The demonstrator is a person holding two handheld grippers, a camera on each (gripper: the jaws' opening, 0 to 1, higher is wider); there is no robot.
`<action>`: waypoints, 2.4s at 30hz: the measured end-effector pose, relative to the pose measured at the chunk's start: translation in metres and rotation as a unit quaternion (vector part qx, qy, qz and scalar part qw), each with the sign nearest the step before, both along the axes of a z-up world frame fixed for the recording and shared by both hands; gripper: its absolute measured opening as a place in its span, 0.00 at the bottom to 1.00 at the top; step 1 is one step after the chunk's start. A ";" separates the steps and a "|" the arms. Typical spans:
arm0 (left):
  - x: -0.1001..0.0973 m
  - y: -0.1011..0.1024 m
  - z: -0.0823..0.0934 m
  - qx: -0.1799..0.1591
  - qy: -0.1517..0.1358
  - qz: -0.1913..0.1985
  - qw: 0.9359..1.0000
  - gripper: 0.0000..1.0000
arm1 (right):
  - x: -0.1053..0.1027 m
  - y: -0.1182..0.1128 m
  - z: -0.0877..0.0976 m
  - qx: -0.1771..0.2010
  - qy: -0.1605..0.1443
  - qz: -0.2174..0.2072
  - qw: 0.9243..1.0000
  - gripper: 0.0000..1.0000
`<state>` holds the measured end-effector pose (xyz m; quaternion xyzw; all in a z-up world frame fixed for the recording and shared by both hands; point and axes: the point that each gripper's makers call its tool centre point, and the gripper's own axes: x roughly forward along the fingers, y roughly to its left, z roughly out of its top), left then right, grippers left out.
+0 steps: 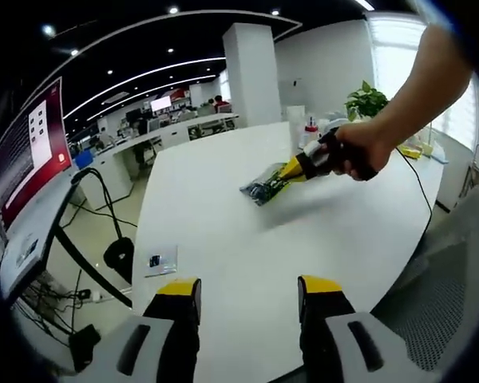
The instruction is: Arrange the skincare products in the storage area until every visible bottle or jar stands upright without overlapping.
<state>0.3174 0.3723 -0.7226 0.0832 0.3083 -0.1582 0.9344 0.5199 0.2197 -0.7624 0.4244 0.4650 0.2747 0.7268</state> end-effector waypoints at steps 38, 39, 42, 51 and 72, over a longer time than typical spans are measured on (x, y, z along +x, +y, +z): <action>-0.003 0.004 -0.006 0.012 0.014 0.000 1.000 0.42 | 0.016 -0.088 -0.033 -0.261 -0.063 -0.020 0.963 0.19; -0.003 0.004 -0.006 0.013 0.014 0.000 1.000 0.42 | 0.013 -0.088 -0.030 -0.284 -0.088 0.004 0.955 0.20; -0.003 0.005 -0.006 0.013 0.015 0.000 1.000 0.42 | 0.014 -0.076 -0.012 -0.329 -0.176 0.053 0.926 0.22; -0.005 0.002 -0.008 0.018 0.020 -0.008 1.000 0.41 | 0.020 0.009 -0.010 -0.399 -0.302 0.224 0.836 0.35; -0.005 0.010 -0.011 0.024 0.025 0.006 0.999 0.39 | 0.046 -0.003 -0.049 -0.443 -0.275 0.321 0.791 0.40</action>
